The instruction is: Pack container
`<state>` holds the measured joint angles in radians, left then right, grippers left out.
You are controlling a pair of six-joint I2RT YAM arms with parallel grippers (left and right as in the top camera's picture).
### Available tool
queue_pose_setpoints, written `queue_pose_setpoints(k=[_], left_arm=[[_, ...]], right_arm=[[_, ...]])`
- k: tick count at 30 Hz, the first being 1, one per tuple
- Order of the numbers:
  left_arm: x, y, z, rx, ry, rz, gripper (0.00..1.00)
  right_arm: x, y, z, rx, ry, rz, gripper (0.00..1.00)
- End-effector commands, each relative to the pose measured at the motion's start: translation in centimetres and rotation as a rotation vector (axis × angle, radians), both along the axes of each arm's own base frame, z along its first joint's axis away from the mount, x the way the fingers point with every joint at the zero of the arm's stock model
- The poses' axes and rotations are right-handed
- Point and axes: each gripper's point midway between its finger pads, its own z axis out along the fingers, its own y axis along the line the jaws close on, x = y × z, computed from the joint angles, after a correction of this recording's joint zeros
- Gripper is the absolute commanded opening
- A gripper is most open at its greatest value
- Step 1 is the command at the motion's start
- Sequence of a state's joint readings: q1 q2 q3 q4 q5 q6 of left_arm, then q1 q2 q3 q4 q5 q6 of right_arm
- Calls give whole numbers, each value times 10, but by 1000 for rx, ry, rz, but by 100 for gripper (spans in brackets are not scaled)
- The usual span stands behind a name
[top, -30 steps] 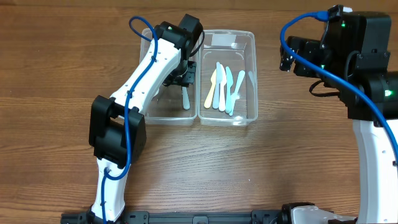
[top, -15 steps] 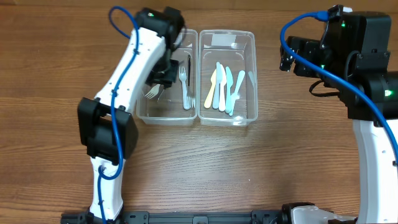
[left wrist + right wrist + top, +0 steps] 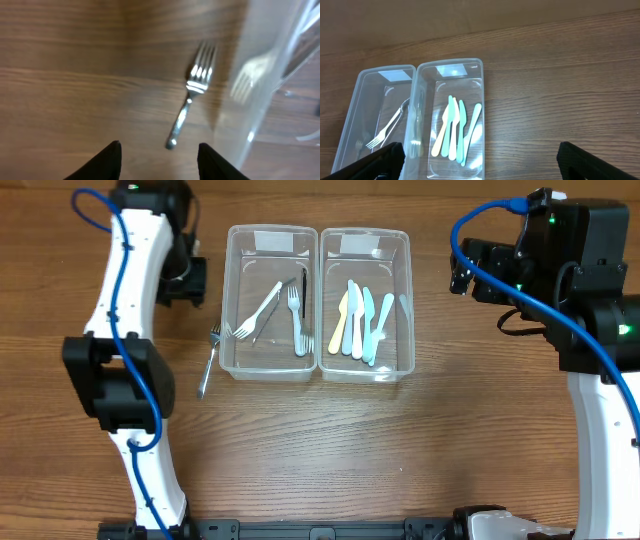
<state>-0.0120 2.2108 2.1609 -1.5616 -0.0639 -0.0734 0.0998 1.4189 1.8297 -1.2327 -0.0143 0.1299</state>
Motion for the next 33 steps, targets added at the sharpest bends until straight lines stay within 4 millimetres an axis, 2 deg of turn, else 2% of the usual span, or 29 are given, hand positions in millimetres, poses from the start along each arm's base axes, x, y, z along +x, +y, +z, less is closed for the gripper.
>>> queue_pose_setpoints(k=[1,7,11,15,27,33], left_arm=[[5,-10,-7,-45,-13,-87,52],[4,-28,-49,-151,1,-97,52],[-10,-30,-82,-168,46,-93,51],[-19,-34,-99,-175,67,-128,51],[-31,-37,-129,-177,82,-178,52],[-34,-22,-135,-103,93,-144,52]], right_arm=[[2,-4,2,-11,-7,-11,100],[2,-4,2,-11,-7,-11,100],[2,-4,2,-11,-7,-11,100],[2,-4,2,-11,-7,-11,100],[2,-4,2,-11,-7,-11,100],[2,-4,2,-11,-7,-11,100]])
